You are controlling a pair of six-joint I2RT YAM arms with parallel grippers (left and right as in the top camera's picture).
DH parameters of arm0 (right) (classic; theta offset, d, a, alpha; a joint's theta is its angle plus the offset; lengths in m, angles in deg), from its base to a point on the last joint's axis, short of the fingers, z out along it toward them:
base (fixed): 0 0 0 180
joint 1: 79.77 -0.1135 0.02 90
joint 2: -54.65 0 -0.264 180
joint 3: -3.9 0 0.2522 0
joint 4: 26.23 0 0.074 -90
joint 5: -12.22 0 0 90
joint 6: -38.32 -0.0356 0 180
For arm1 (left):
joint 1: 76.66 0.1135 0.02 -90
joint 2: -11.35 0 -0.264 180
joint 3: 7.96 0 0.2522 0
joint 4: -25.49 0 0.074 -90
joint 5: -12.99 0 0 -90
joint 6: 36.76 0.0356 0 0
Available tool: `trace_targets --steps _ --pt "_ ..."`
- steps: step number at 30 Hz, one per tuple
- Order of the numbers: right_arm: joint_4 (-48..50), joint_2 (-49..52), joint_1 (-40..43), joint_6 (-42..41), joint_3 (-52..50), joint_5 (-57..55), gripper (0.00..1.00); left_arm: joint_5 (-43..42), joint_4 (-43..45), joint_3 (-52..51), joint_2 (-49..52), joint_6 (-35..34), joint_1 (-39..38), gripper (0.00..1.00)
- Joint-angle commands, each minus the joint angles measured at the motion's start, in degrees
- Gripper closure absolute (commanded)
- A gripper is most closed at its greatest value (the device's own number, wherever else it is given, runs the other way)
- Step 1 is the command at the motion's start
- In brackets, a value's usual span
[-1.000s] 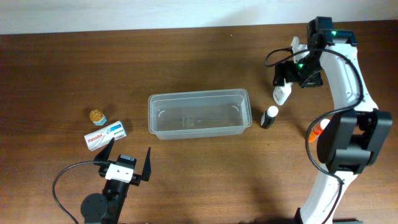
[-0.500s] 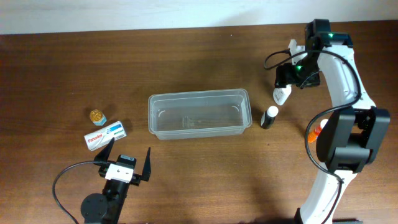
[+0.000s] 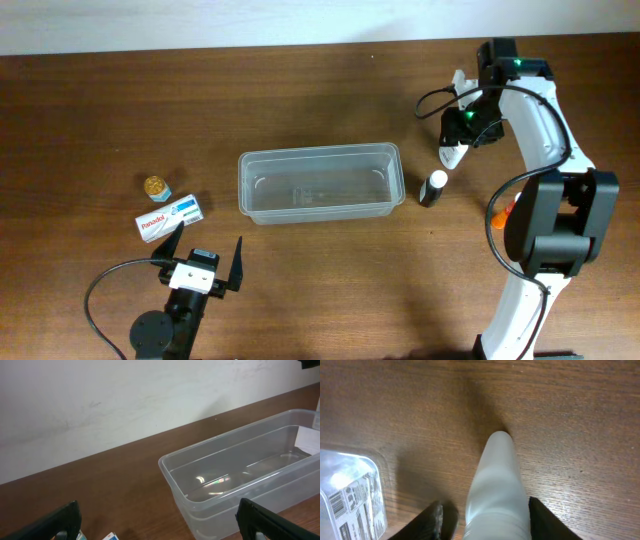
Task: Pack container
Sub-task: 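Lift the white pump bottle and carry it over the container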
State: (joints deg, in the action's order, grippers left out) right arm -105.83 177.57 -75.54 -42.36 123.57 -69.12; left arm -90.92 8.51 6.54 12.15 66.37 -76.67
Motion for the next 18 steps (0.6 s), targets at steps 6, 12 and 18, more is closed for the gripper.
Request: trace_targets --steps 6,12,18 --pt "0.37 0.37 -1.03 -2.73 -0.48 -7.72 0.64 0.15 -0.28 -0.22 -0.39 0.66 0.17 0.01" --pt "0.55 0.37 -2.01 -2.8 -0.48 -7.65 0.74 0.15 -0.28 -0.2 -0.39 0.66 0.17 0.01" --pt "0.35 0.28 -3.41 -3.82 0.22 -7.23 0.82 0.15 -0.28 -0.22 -0.39 0.66 0.17 0.01"
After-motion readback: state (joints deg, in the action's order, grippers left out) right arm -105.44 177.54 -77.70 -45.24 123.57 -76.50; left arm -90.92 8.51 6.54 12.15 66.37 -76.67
